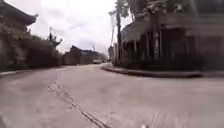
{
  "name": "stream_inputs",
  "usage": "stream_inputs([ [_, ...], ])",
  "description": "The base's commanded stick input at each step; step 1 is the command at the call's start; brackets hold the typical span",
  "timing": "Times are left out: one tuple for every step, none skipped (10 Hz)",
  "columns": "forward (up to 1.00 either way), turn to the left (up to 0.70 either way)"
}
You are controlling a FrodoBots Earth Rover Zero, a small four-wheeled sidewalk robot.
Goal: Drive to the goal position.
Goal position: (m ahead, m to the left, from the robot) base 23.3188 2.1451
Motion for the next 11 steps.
stream_inputs([
  [1.0, 0.02],
  [1.0, 0.02],
  [1.0, 0.03],
  [1.0, 0.03],
  [1.0, 0.03],
  [1.0, 0.05],
  [1.0, 0.07],
  [1.0, 0.1],
  [1.0, 0.14],
  [1.0, 0.18],
  [1.0, 0.26],
])
